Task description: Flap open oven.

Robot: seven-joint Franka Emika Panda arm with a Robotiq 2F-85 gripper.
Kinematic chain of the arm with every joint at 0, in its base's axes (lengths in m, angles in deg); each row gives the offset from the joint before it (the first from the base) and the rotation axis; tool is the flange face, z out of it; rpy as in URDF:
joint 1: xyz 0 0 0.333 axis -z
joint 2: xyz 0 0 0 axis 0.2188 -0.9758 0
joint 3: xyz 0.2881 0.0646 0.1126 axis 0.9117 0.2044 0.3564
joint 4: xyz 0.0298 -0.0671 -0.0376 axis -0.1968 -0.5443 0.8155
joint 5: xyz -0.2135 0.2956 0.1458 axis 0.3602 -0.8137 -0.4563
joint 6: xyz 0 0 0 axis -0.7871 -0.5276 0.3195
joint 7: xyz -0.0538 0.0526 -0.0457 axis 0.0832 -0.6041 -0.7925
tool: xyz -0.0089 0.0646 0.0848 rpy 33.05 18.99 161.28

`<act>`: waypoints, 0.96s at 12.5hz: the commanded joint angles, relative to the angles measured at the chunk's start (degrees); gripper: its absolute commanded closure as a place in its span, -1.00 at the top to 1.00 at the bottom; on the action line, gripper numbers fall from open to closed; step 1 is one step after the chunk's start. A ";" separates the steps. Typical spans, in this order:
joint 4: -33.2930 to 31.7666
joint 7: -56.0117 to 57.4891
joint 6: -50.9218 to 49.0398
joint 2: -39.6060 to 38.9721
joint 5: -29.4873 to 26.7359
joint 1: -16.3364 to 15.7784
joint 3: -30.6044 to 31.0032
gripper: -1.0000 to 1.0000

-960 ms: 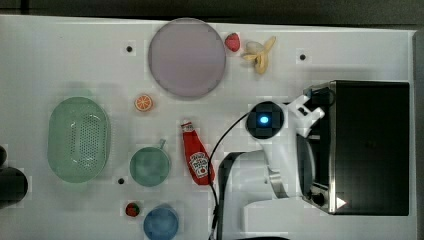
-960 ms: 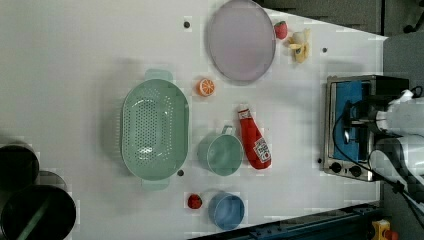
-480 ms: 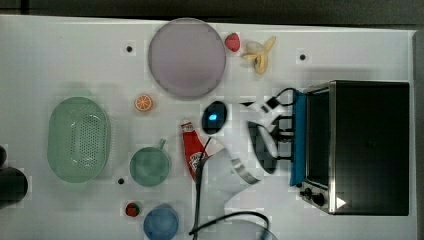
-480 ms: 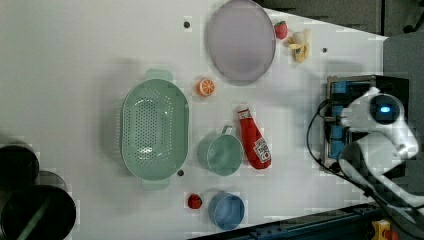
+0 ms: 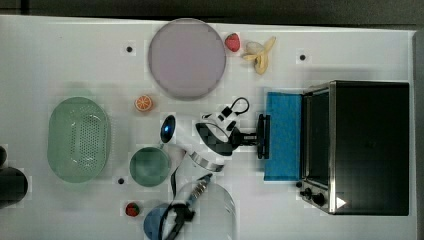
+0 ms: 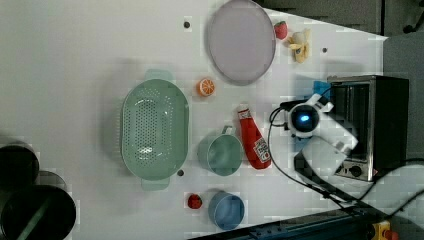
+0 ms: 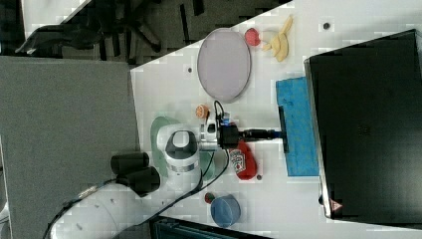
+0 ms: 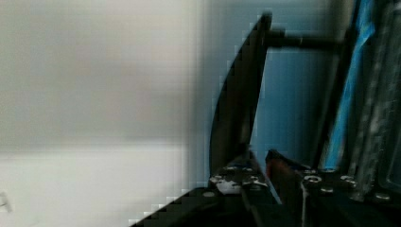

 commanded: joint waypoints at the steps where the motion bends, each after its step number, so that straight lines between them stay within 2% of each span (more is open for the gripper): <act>1: 2.47 -8.66 -0.02 -1.75 1.52 -0.23 -0.84 -0.65; 6: 5.15 -8.77 1.35 -3.98 1.36 -0.32 -0.79 -0.65; 8: 6.16 -8.77 4.94 -2.49 -1.82 -0.31 -0.35 -0.65; 9: 6.13 -8.77 6.65 -1.28 -6.20 -0.32 0.06 -0.65; 12: 6.03 -8.77 7.21 4.61 -26.10 -0.24 0.59 -0.65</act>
